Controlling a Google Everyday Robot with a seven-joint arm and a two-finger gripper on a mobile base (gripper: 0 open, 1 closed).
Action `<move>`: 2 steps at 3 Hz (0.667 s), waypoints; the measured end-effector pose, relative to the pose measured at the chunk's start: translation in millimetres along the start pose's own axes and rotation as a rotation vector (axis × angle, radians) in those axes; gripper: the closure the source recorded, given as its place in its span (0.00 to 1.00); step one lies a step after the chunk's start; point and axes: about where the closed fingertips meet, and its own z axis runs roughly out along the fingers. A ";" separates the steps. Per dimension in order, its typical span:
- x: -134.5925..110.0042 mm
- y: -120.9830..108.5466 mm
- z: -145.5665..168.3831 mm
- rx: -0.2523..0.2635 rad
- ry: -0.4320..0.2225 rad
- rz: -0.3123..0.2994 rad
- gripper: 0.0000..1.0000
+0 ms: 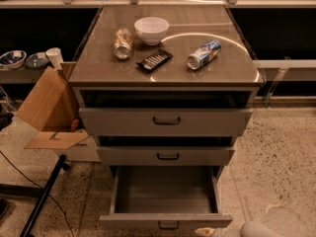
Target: Close bottom drawer
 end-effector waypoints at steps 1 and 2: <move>6.9 -9.0 12.2 -0.028 -0.003 0.019 0.68; 14.5 -28.5 34.8 -0.062 -0.008 0.035 0.91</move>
Offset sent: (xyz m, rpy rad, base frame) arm 0.0662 0.0001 -0.0696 0.0469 0.0812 0.0146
